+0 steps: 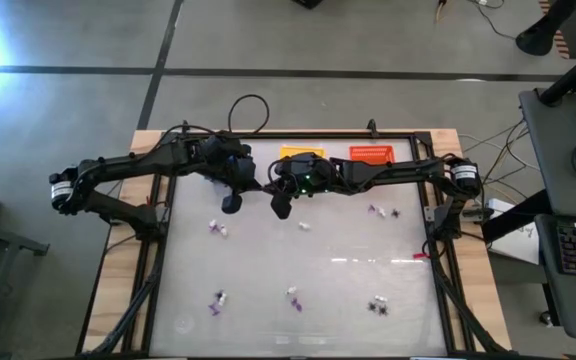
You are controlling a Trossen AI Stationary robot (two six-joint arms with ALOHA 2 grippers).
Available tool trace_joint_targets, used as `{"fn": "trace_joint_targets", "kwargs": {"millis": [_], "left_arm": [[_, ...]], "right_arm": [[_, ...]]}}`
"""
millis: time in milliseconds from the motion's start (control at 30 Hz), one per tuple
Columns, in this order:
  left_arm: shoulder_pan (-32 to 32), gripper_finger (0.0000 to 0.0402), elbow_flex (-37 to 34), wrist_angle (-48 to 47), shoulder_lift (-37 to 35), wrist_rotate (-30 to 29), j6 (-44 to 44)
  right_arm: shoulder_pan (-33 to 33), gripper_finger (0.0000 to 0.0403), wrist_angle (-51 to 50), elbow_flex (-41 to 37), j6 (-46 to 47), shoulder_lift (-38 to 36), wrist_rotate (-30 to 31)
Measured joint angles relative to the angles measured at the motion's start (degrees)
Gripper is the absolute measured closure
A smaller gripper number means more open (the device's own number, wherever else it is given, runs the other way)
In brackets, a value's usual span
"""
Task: Sort Halloween decoration
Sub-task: Put the purple hat toy into the orange bin
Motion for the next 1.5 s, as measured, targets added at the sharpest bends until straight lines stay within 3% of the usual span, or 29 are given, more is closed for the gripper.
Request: {"fn": "trace_joint_targets", "kwargs": {"millis": [600, 767, 1267, 1500], "left_arm": [[0.0, 0.0402, 0.0, 0.45, 0.0, -0.26, -0.12], [0.0, 0.0401, 0.02, 0.67, -0.07, -0.2, -0.11], [0.0, 0.0347, 0.07, 1.38, -0.11, -0.18, 0.11], [0.0, 0.0345, 0.07, 1.6, -0.11, -0.33, 1.04]], "right_arm": [[0.15, 0.0394, -0.06, 0.05, 1.92, -0.11, 2.15], [0.15, 0.0394, -4.01, 2.44, 0.78, -0.11, 2.15], [0.15, 0.0394, -6.56, 3.39, 0.36, -0.11, 2.55], [0.15, 0.0394, -6.56, 3.39, 0.36, -0.11, 2.54]]}}
